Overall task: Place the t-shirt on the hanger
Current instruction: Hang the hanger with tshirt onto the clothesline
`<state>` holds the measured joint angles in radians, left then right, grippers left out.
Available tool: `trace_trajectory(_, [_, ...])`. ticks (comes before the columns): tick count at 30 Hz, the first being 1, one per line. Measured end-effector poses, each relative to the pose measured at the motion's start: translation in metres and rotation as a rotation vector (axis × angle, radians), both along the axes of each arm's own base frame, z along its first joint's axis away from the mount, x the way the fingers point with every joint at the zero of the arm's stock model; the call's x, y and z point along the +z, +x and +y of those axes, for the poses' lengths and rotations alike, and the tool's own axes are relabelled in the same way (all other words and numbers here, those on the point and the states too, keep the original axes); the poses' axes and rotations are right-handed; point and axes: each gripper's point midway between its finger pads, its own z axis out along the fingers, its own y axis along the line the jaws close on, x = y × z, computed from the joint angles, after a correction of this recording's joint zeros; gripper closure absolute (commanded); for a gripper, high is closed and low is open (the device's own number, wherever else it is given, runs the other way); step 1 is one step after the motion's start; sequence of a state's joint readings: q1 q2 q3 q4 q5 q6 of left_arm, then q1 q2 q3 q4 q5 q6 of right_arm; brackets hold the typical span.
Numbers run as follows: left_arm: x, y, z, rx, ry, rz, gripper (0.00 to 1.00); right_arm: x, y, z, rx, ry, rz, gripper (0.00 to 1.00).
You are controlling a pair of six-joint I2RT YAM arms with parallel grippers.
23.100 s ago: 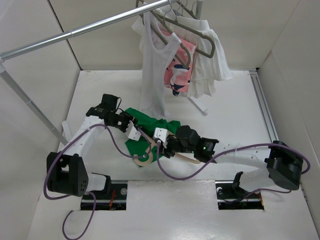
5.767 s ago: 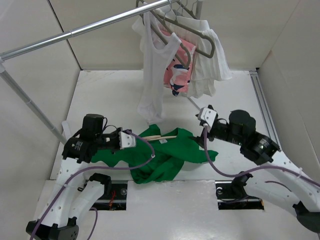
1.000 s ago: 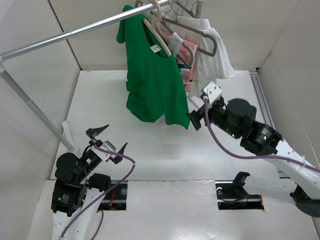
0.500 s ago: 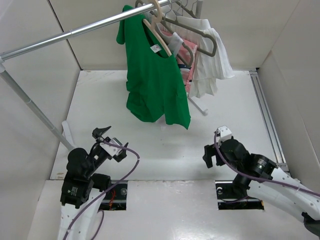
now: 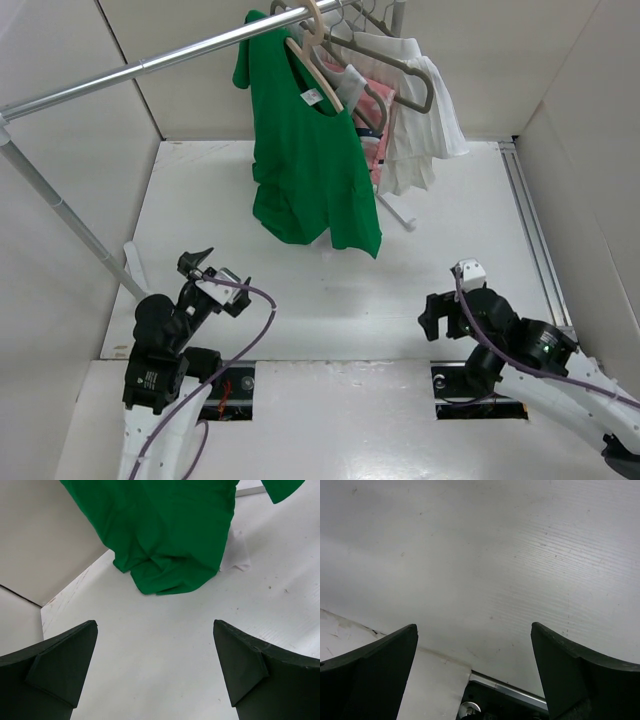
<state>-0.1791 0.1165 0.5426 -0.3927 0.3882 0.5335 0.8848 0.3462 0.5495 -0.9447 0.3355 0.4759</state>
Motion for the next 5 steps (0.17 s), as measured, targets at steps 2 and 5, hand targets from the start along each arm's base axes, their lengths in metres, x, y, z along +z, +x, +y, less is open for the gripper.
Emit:
trace_trajectory(2, [0.0000,0.0000,0.0001,0.000,0.000,0.000,0.00,0.0018,-0.0017,-0.0019,-0.003,0.014,-0.007,0.01])
trace_trajectory(5, [0.0000,0.0000,0.0001,0.001,0.000,0.000,0.00,0.0044,-0.0045,-0.0038,-0.006,0.041,-0.017,0.01])
